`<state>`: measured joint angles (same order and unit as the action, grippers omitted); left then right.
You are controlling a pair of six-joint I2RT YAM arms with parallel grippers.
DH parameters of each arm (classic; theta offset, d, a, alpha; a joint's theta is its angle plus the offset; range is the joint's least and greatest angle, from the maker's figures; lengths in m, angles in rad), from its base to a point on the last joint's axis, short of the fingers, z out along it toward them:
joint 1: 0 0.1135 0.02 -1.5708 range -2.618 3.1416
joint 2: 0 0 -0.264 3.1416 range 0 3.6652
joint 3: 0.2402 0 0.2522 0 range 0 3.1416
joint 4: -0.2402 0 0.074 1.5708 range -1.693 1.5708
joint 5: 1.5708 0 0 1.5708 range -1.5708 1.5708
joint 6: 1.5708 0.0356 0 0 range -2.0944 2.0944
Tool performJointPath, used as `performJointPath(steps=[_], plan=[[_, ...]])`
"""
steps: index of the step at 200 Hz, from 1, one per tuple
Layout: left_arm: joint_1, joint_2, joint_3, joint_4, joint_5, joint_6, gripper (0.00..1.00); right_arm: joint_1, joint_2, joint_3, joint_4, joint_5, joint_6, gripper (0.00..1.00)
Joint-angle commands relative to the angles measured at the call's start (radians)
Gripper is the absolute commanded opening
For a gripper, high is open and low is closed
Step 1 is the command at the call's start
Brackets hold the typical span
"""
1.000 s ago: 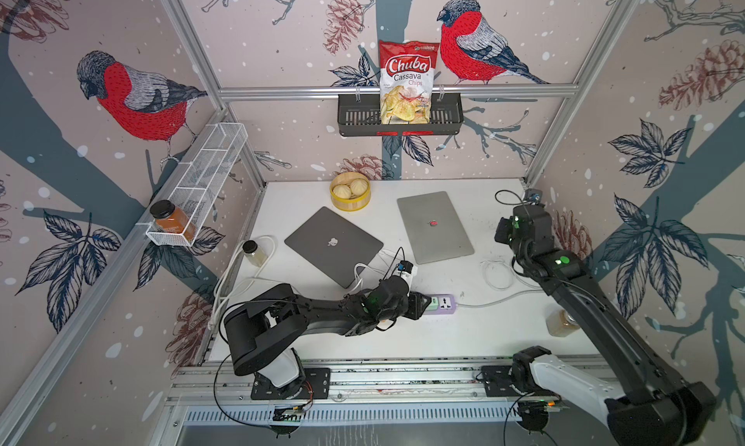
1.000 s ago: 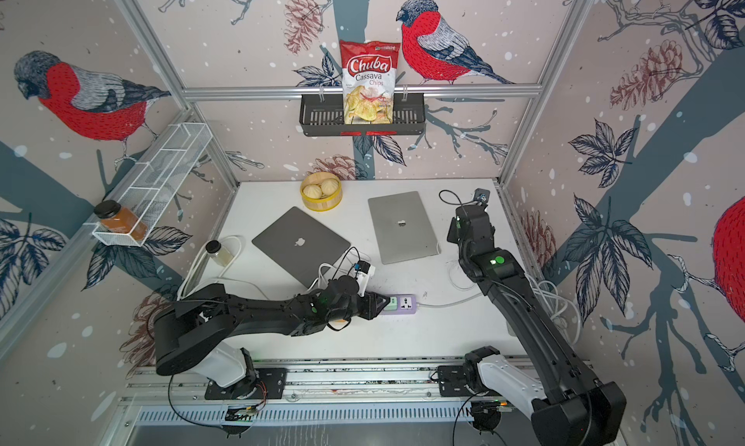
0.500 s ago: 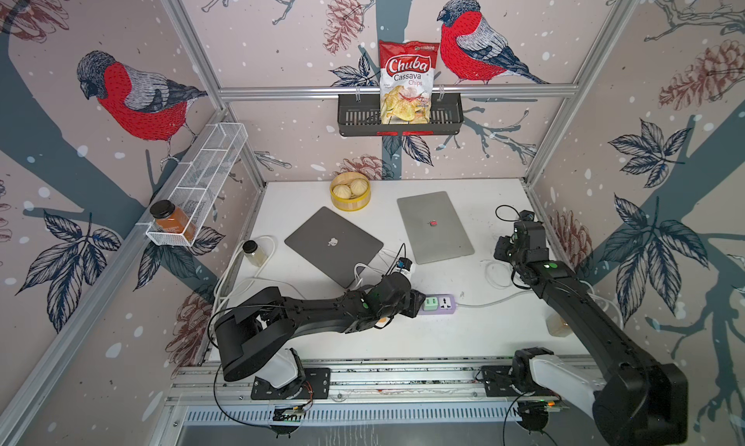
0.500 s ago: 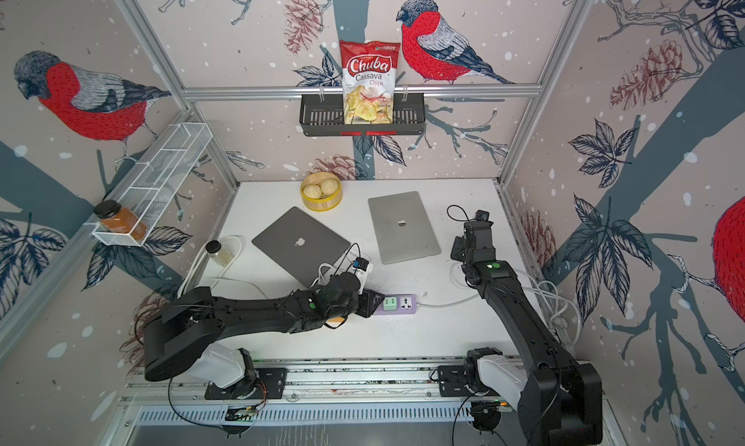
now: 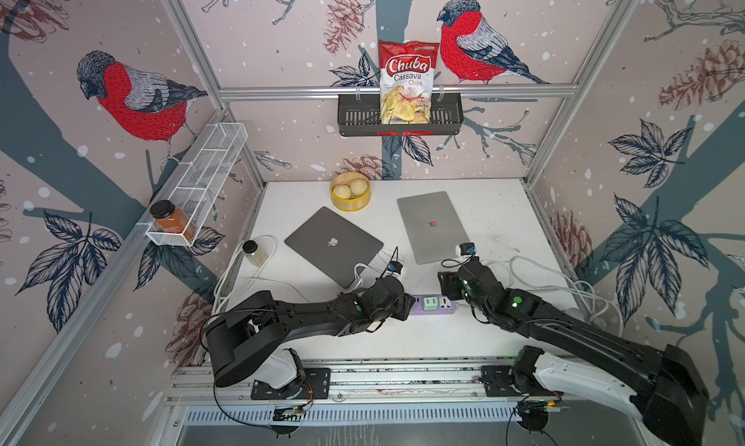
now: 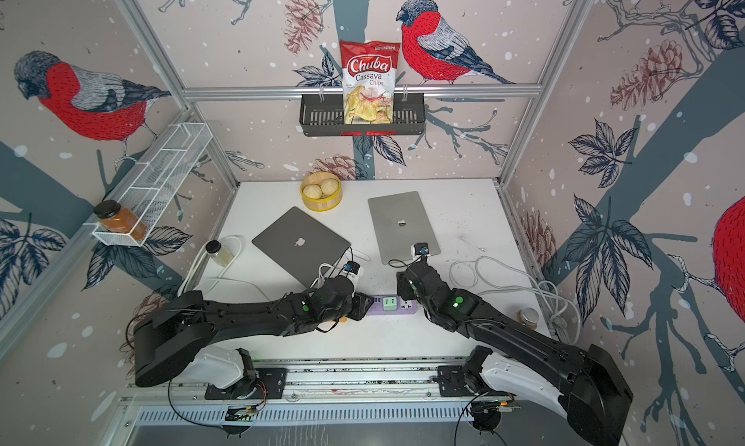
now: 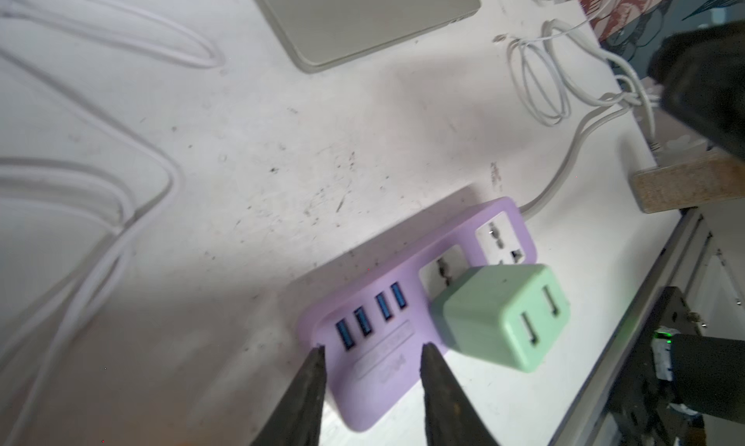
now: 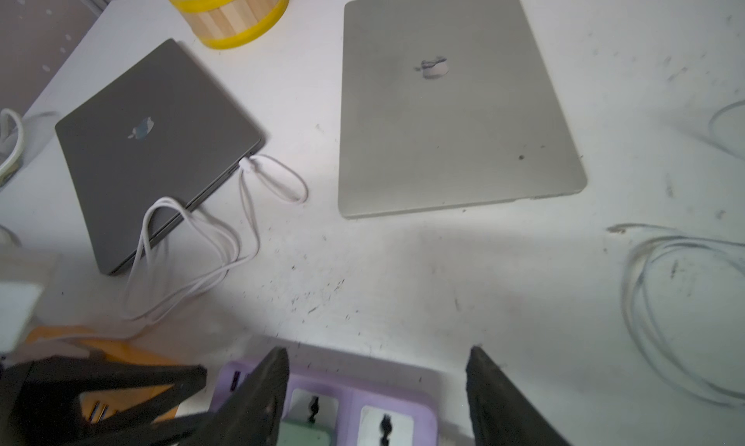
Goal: Unplug the laptop charger
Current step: Place the charging cable at the center of the board, then remove the plug from the socket.
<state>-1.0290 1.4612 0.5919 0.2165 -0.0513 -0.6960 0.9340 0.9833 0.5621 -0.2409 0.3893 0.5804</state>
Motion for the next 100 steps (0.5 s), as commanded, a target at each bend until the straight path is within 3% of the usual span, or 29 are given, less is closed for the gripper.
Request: performJointPath(steps=[1, 35, 100], plan=[[0.013, 0.006, -0.01, 0.007, 0.014, 0.003, 0.41, 0.113, 0.029, -0.001, 0.003, 0.156, 0.148, 0.7], [0.012, 0.014, -0.021, 0.003, 0.013, 0.003, 0.41, 0.244, 0.087, 0.022, -0.043, 0.256, 0.24, 0.7], [0.012, 0.039, -0.038, 0.015, 0.015, -0.007, 0.41, 0.348, 0.155, 0.011, -0.066, 0.3, 0.337, 0.74]])
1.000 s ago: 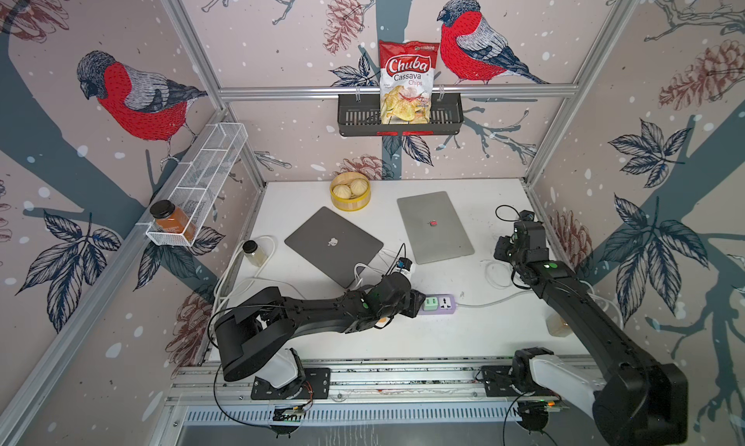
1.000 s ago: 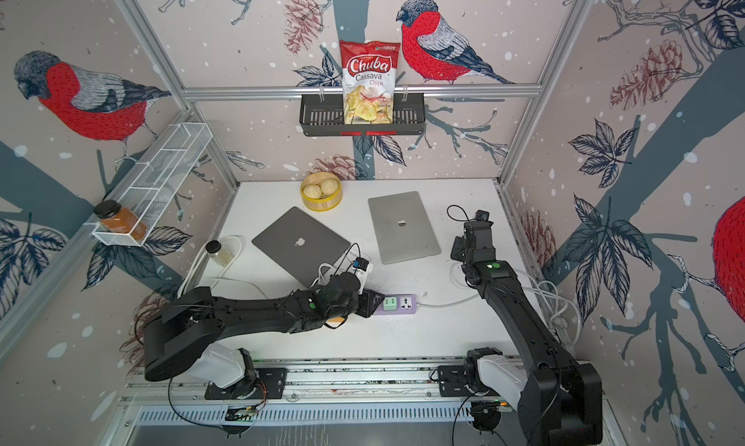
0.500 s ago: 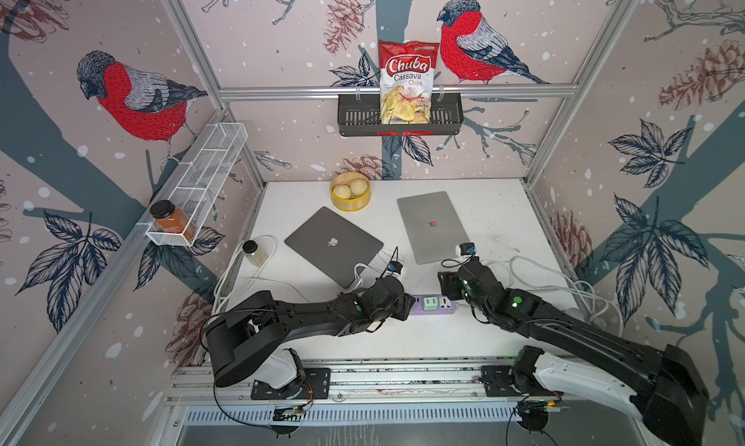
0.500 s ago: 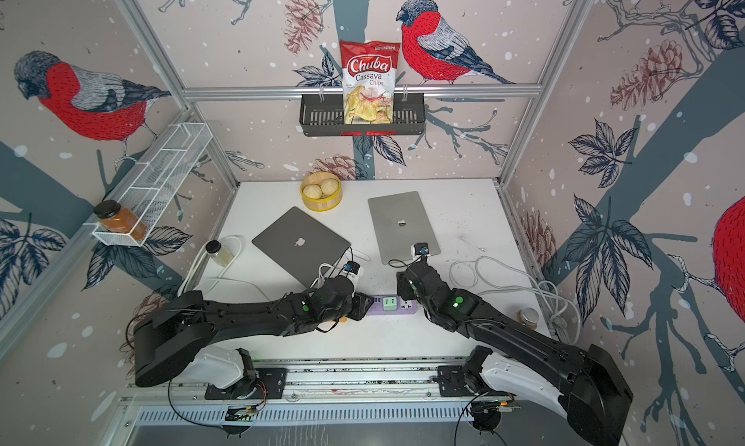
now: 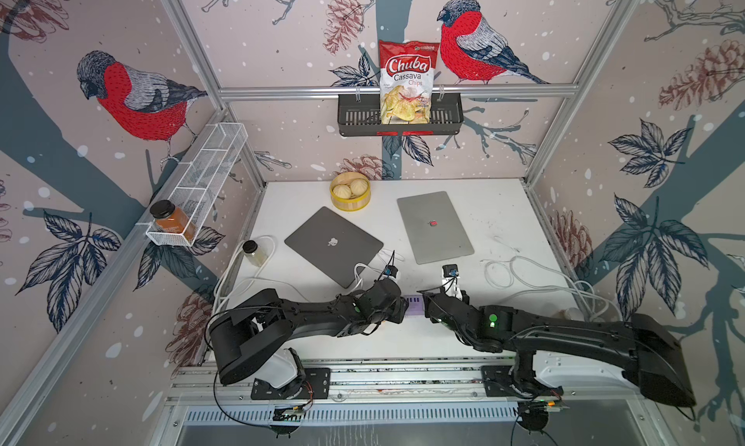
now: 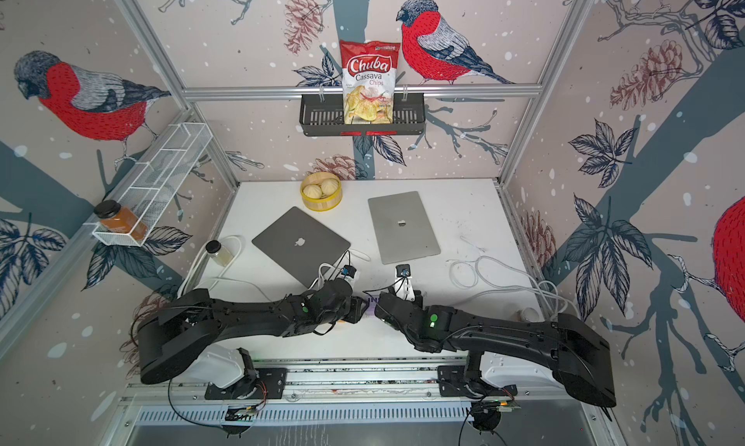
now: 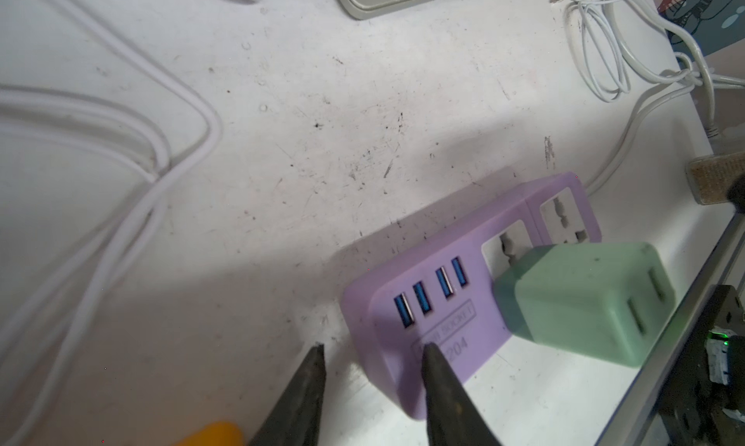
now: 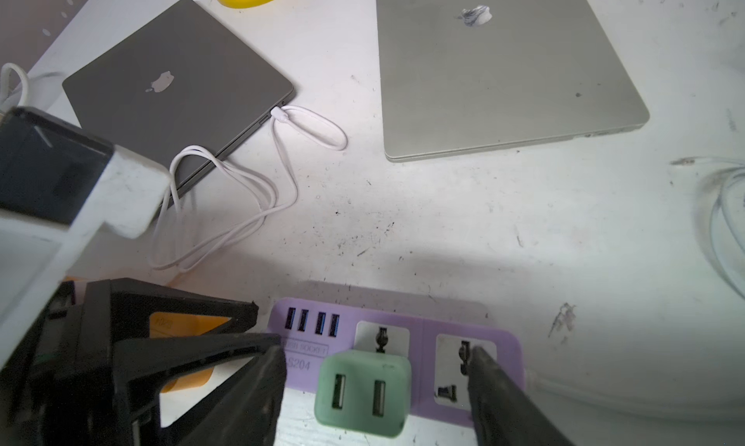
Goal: Unplug the laptop charger
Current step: Remove the plug from the socket.
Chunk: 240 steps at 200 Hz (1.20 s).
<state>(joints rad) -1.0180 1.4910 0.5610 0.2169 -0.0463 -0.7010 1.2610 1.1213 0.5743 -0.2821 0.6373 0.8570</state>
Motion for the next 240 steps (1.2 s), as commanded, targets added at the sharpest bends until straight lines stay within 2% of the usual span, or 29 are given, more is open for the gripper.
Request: performJointPath(steps=[1, 55, 108, 146, 164, 179, 240], plan=[[0.002, 0.009, -0.007, 0.015, 0.011, -0.002, 0.41, 0.022, 0.017, -0.001, -0.025, 0.053, 0.061, 0.74], [0.001, 0.031, -0.024, 0.044, 0.024, -0.015, 0.41, 0.041, 0.066, -0.001, -0.022, 0.048, 0.092, 0.72], [0.001, 0.022, -0.046, 0.057, 0.025, -0.02, 0.41, 0.05, 0.116, 0.018, -0.011, 0.033, 0.094, 0.59], [0.001, 0.017, -0.05, 0.061, 0.024, -0.02, 0.41, 0.057, 0.159, 0.038, -0.006, 0.024, 0.086, 0.57], [0.001, 0.017, -0.053, 0.063, 0.024, -0.021, 0.41, 0.06, 0.179, 0.049, -0.013, 0.024, 0.088, 0.53], [0.001, 0.015, -0.055, 0.063, 0.023, -0.021, 0.41, 0.064, 0.196, 0.056, -0.024, 0.027, 0.096, 0.44], [0.002, 0.018, -0.067, 0.075, 0.028, -0.026, 0.41, 0.082, 0.242, 0.084, -0.056, 0.044, 0.115, 0.42]])
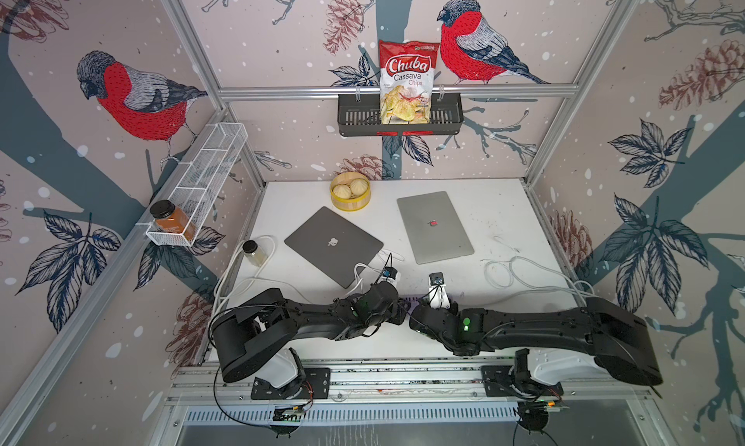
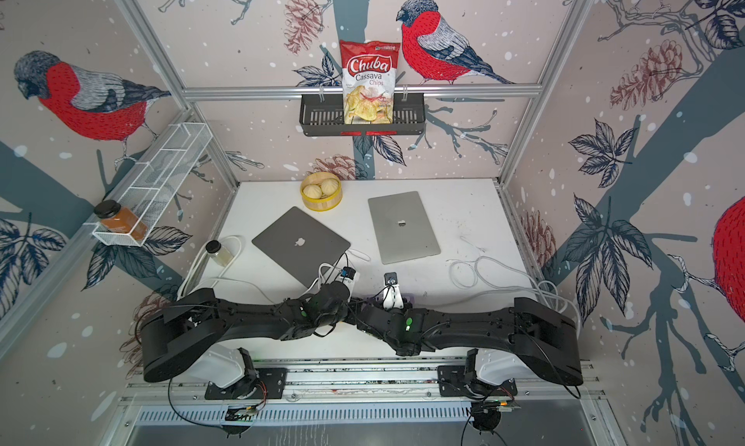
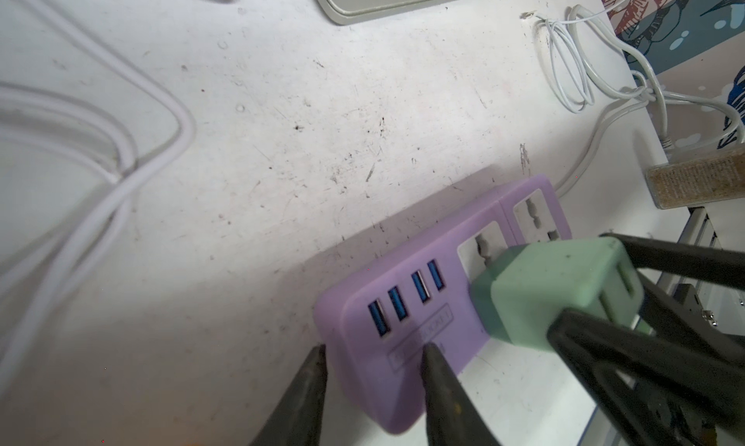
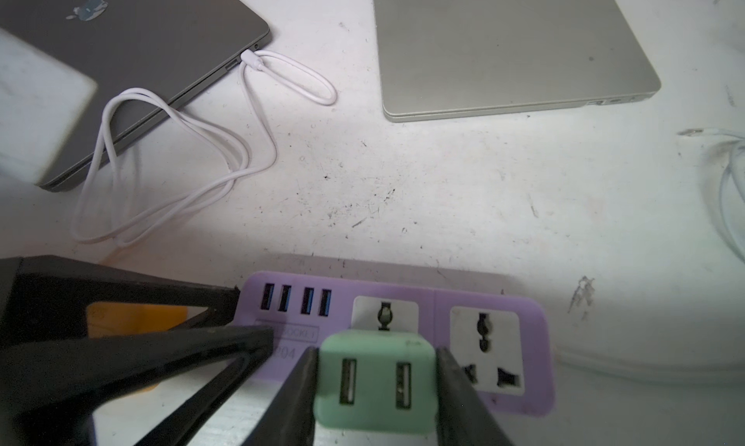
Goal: Unplug the laptop charger
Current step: Remove the plug from the socket.
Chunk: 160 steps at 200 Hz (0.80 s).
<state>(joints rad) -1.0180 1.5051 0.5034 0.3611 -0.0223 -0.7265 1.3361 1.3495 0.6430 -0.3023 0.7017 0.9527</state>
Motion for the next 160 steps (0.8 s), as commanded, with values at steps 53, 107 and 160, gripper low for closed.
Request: performJointPath(steps=[53, 107, 160], plan=[[0.002, 0.027, -0.009, -0.064, 0.002, -0.002, 0.41, 0.017, 0.021, 0.032, -0.057, -0.005, 0.021, 0.37], [0.002, 0.05, -0.013, -0.062, 0.0, -0.01, 0.37, 0.022, 0.007, 0.032, -0.054, 0.001, 0.026, 0.34], [0.001, 0.063, -0.015, -0.077, -0.019, -0.013, 0.3, 0.015, -0.03, 0.003, -0.045, 0.002, 0.058, 0.32]])
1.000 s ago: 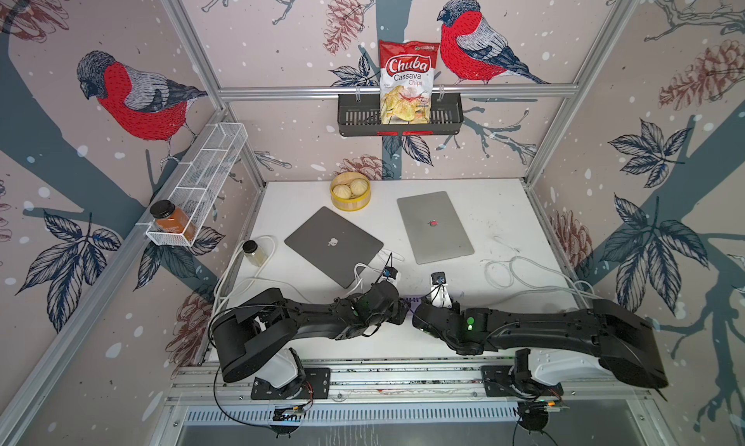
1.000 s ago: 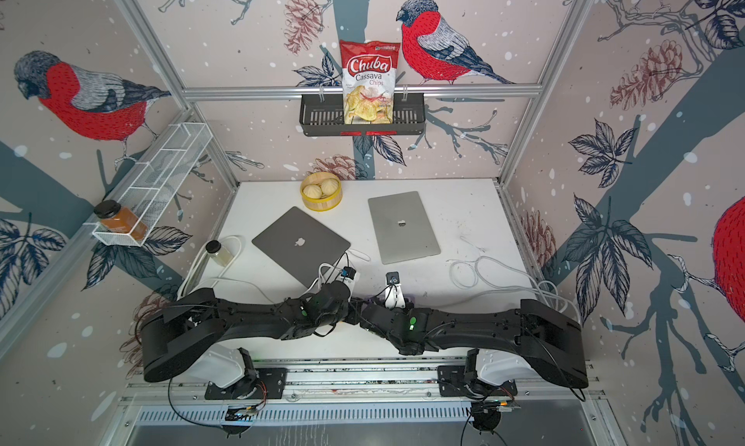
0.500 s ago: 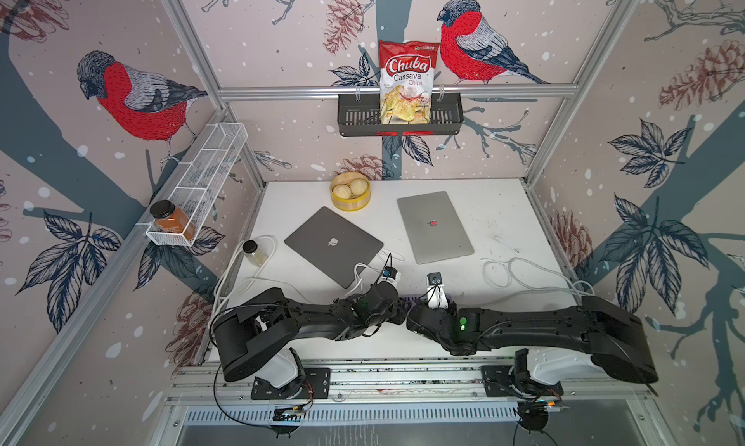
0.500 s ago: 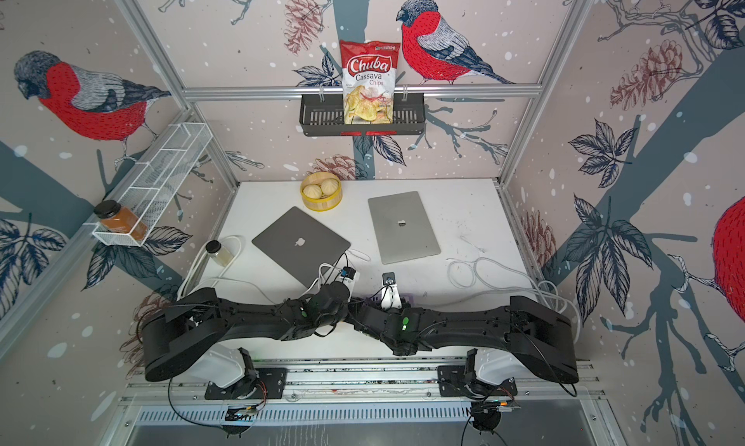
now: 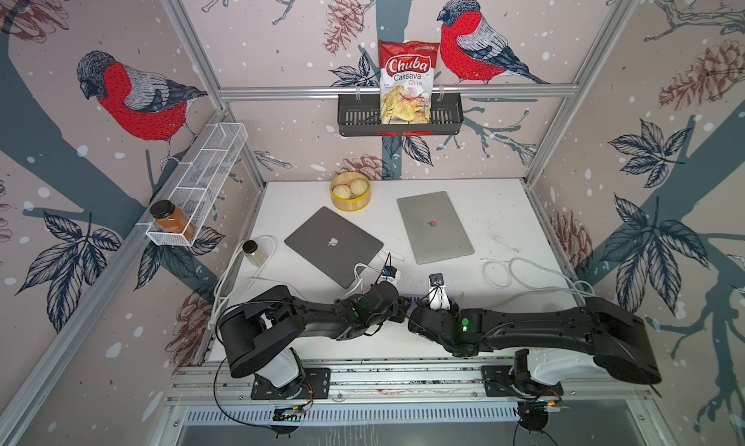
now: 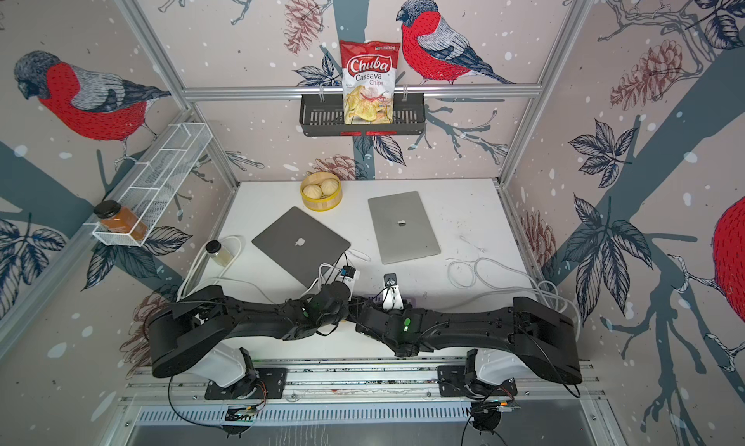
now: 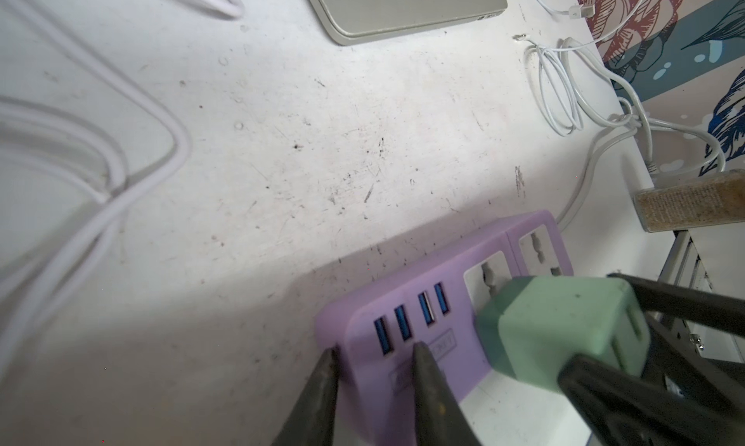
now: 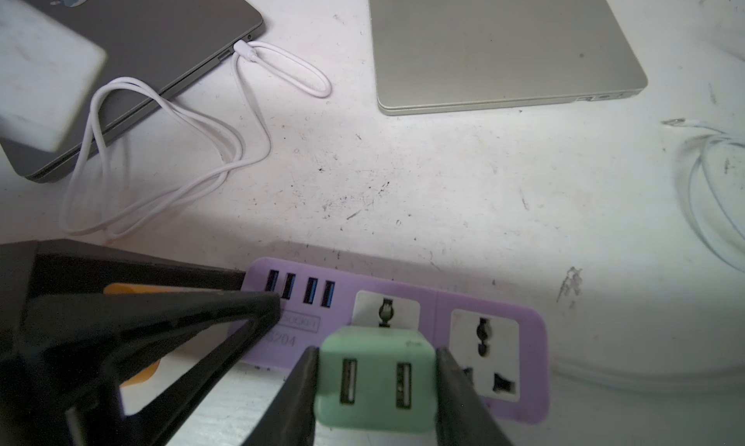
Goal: Unplug the laptop charger
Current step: Remove the plug from the socket.
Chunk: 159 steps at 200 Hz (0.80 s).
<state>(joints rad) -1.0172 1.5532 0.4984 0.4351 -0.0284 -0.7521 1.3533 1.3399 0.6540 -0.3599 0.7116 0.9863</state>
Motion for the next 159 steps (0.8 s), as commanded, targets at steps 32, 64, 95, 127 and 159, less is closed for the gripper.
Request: performJointPath(steps=[32, 64, 95, 127, 159], plan=[[0.0, 0.023, -0.006, -0.156, -0.022, 0.013, 0.3, -0.019, -0.053, -0.029, -0.006, -0.014, 0.072, 0.3], [-0.004, 0.037, -0.004, -0.16, -0.032, 0.013, 0.3, -0.025, -0.079, -0.044, 0.006, -0.02, 0.089, 0.27], [-0.013, 0.047, 0.003, -0.176, -0.051, 0.013, 0.3, -0.019, -0.05, -0.01, -0.002, -0.02, 0.078, 0.26], [-0.015, 0.05, 0.006, -0.178, -0.056, 0.011, 0.3, 0.01, 0.054, 0.077, -0.082, 0.022, 0.094, 0.25], [-0.015, 0.051, 0.004, -0.18, -0.06, 0.01, 0.3, 0.026, 0.094, 0.123, -0.134, 0.049, 0.116, 0.25]])
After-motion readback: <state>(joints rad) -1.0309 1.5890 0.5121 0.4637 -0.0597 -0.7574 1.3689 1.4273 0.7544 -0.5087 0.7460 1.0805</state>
